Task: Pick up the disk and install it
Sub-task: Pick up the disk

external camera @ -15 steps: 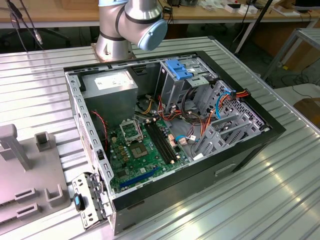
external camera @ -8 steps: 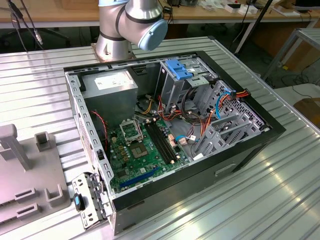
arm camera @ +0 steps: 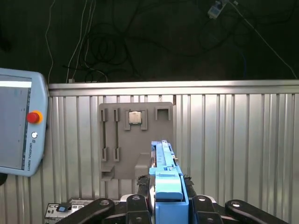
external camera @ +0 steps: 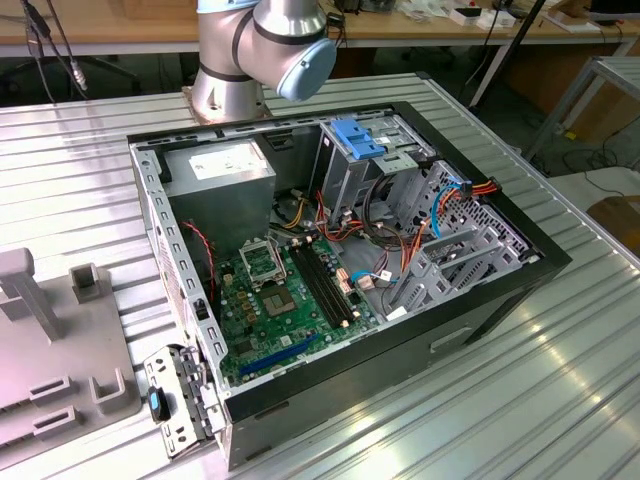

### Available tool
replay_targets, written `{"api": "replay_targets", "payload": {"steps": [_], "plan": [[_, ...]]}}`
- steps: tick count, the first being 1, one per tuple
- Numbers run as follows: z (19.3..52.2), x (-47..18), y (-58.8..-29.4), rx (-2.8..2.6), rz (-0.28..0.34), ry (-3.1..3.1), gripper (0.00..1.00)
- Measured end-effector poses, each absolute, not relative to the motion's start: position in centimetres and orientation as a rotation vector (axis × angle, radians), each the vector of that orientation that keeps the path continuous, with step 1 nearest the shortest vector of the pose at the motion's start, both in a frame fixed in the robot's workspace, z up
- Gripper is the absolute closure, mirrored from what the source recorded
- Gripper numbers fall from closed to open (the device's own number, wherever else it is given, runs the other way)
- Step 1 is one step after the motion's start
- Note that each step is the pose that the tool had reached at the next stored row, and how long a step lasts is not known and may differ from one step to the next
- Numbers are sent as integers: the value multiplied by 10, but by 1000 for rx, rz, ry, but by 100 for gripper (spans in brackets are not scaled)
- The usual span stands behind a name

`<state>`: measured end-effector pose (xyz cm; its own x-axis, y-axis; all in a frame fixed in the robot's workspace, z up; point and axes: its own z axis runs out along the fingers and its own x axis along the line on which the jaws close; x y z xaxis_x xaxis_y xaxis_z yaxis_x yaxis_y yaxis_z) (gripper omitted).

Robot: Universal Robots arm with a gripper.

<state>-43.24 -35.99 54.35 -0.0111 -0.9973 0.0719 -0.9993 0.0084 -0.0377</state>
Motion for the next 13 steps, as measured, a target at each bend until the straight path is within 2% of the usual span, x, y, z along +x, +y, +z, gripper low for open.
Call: {"api": "replay_targets", "payload": {"steps": [13], "plan": [[543, -393, -360, 2191, 121, -2213, 63]]}}
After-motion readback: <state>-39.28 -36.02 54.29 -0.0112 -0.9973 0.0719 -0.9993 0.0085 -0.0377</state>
